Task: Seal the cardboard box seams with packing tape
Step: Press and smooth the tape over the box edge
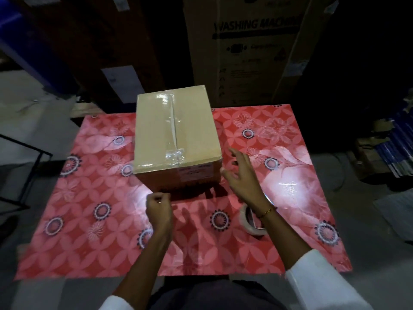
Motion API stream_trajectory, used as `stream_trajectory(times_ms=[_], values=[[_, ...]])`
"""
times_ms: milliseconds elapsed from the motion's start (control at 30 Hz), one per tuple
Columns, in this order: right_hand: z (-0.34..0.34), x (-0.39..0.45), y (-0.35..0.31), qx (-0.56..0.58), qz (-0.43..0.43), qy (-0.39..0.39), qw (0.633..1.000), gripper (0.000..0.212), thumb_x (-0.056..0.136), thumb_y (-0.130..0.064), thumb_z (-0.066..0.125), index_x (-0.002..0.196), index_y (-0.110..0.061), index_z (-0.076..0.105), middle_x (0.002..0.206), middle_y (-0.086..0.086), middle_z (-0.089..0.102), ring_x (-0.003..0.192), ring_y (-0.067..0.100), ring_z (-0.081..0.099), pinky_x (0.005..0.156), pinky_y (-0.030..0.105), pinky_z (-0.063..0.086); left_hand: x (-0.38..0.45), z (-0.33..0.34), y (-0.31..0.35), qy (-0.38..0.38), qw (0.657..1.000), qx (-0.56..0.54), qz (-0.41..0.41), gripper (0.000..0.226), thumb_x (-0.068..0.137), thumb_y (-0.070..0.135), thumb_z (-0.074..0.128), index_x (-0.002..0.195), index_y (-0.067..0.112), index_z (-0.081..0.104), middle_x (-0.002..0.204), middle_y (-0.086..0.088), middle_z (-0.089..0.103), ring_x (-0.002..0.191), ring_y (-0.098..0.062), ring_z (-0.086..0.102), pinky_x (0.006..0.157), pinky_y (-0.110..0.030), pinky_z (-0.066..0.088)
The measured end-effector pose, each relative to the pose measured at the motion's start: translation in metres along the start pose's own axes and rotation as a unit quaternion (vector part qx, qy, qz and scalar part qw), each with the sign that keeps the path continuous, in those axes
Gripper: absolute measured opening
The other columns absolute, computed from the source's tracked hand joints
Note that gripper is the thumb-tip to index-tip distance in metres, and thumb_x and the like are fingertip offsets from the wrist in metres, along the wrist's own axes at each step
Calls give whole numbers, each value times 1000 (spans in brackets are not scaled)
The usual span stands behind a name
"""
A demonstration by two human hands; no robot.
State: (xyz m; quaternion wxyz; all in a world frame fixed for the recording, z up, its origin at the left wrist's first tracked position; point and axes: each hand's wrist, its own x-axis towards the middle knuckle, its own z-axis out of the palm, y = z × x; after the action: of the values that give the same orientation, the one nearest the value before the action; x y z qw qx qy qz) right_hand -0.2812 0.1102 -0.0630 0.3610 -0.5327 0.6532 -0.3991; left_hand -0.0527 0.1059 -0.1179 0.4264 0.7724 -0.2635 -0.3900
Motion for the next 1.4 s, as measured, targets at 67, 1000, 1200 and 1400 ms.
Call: stream_trajectory(times_ms=[67,1000,1200,1400], values=[[13,9,-10,7,-28,-3,1000,69,94,-12,66,156,-23,37,148,3,41,134,12,46,113,37,44,18,-20,8,43,998,-25,39,28,87,11,67,113,9,55,119,-17,57,90,-23,62,72,-42,62],[-2,70,-162,-176,-97,180,963,45,92,-66,45,115,-32,62,117,0,49,109,21,52,86,35,44,33,-81,211,-21,901,185,391,61,94,66,41,141,27,47,134,-4,63,121,-29,60,96,-49,50],[1,74,-162,-184,-167,158,956,29,101,-47,50,112,-25,66,120,-3,56,111,20,50,82,31,39,30,-71,222,-16,868,241,434,41,99,47,39,137,36,50,135,-2,46,121,-25,48,77,-37,42],[1,69,-168,-219,-192,160,943,31,102,-42,49,116,-22,68,116,-6,64,115,19,50,86,32,39,21,-60,227,-36,864,255,433,33,103,46,36,125,32,58,132,4,49,124,-24,42,87,-47,46]])
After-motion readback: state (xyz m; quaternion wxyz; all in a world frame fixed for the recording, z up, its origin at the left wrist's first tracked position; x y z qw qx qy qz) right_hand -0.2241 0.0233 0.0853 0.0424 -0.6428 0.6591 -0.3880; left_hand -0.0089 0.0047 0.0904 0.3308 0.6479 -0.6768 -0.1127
